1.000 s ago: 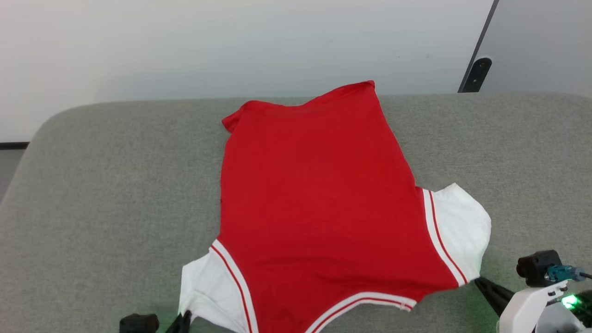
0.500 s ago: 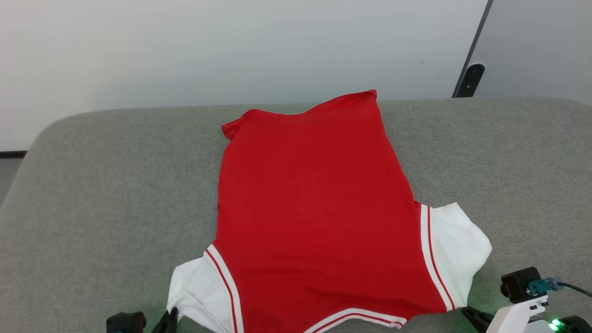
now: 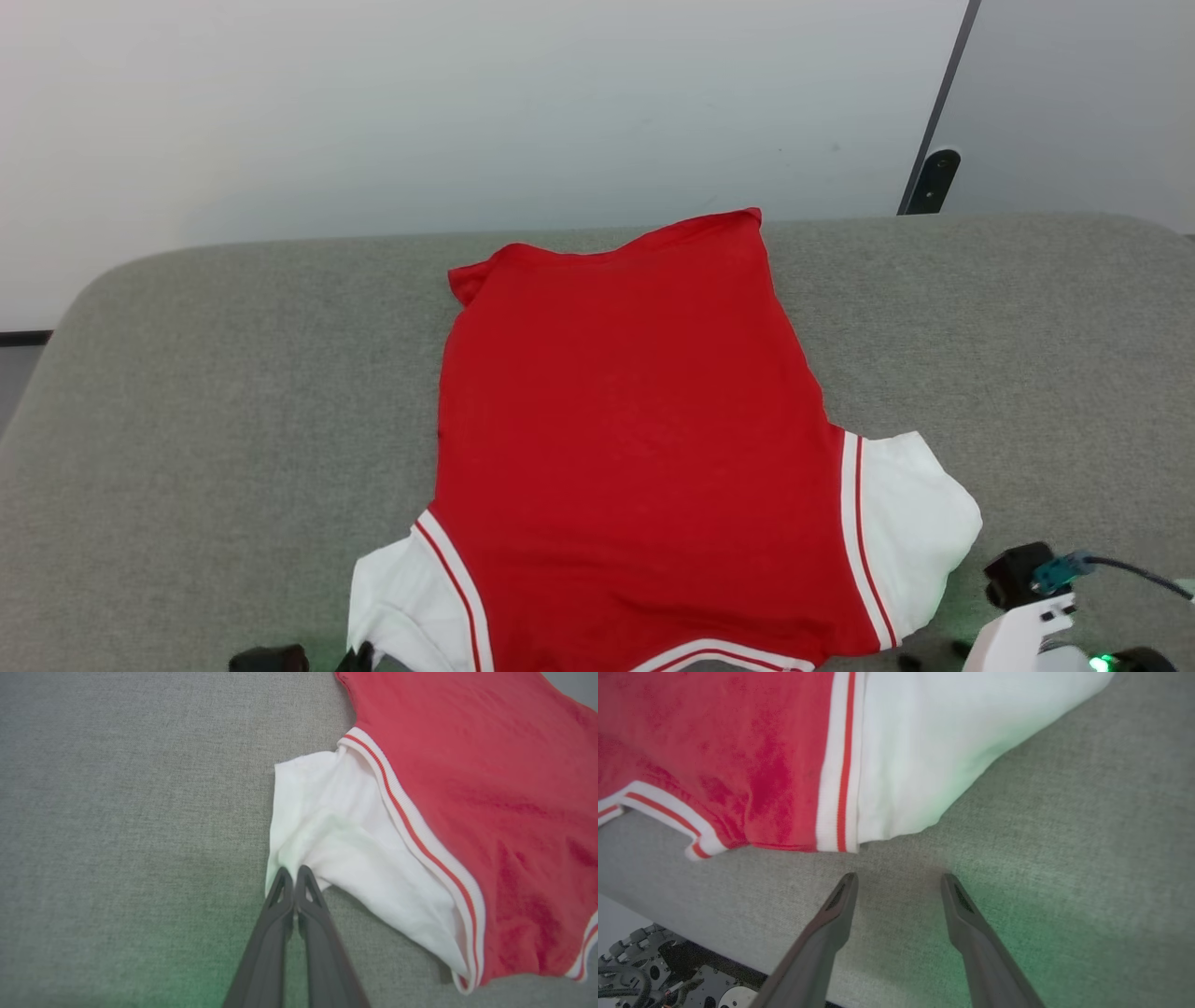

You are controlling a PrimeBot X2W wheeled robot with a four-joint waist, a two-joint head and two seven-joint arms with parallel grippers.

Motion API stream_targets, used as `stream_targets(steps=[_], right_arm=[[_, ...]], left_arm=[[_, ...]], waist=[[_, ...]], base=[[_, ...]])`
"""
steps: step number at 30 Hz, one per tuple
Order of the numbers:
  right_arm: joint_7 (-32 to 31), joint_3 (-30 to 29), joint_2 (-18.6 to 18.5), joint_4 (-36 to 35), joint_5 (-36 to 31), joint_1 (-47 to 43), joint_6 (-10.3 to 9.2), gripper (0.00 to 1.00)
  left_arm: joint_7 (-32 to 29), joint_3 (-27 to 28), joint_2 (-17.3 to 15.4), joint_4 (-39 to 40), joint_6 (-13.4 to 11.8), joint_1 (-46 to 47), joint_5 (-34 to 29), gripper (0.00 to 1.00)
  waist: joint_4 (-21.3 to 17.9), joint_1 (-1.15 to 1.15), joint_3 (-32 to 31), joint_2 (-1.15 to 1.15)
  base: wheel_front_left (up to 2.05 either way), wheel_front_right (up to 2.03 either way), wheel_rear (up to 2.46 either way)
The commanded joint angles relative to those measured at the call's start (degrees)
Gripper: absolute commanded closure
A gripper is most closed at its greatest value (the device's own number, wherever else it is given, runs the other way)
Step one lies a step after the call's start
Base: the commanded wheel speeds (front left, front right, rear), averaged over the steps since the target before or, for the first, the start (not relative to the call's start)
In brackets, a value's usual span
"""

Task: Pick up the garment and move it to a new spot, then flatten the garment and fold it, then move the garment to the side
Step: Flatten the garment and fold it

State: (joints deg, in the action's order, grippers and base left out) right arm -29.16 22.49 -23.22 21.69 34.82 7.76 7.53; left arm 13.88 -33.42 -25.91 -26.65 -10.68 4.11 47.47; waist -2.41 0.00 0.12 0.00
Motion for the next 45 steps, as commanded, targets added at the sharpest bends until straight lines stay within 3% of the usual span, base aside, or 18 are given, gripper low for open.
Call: stream_targets(steps=[1,7,12,15,19,25,31,38,45], right_arm=[[0.87,-1.02,-0.68,-0.46,-0.23,0.50,-0.07,0.00],[6.26,-4.88,-2.82,-8.22,-0.75,-3.21,-0.07,0.00],[19.00,-10.03,-3.82,-18.28,-5.58,-6.69,-0.05,0.00],[23.97,-12.21,-2.90,-20.42,-9.27,-5.51,-0.07,0.00],[25.06,-13.90,-1.64,-19.45,-11.85,0.37,-0.07,0.00],[20.16,-12.99,-3.39,-12.18,-11.78,15.08,-0.06,0.00],[8.73,-8.20,-7.15,-1.04,-6.82,30.12,-0.06,0.00],[-1.22,-2.00,-11.20,8.94,-2.10,42.58,-0.07,0.00],[-9.97,-1.67,-13.16,20.45,-1.22,52.97,-0.07,0.00]], left_arm=[[0.04,-0.20,-0.04,0.10,-0.15,-0.65,0.31,1.00],[0.30,0.03,-0.18,0.61,0.01,-0.20,0.27,1.00],[0.69,0.50,-0.05,1.44,-0.02,1.09,-0.53,1.00],[0.83,0.95,0.21,2.78,0.01,2.51,-1.43,1.00],[1.16,0.71,0.82,4.48,0.45,4.74,-3.60,1.00],[1.30,-0.43,3.46,5.76,2.08,10.40,-7.01,1.00],[1.35,-2.03,7.75,4.81,4.68,15.90,-10.28,1.00],[1.26,-1.73,12.26,3.26,7.67,18.25,-13.22,1.00],[1.26,-0.55,16.54,0.27,11.60,19.16,-16.30,1.00]], waist=[[0.13,0.00,-0.03,0.00],[0.83,0.00,0.47,0.00],[1.53,0.00,2.14,0.00],[2.24,0.00,3.67,0.00],[4.43,0.00,5.91,0.00],[10.44,0.00,10.44,0.00],[16.97,0.00,15.44,0.00],[22.53,0.00,19.10,0.00],[27.94,0.00,22.19,0.00]], base=[[0.00,0.00,0.00],[0.00,0.00,0.00],[0.00,0.00,0.00],[0.00,0.00,0.00],[0.00,0.00,0.00],[0.00,0.00,0.00],[0.00,0.00,0.00],[0.00,0.00,0.00],[0.00,0.00,0.00]])
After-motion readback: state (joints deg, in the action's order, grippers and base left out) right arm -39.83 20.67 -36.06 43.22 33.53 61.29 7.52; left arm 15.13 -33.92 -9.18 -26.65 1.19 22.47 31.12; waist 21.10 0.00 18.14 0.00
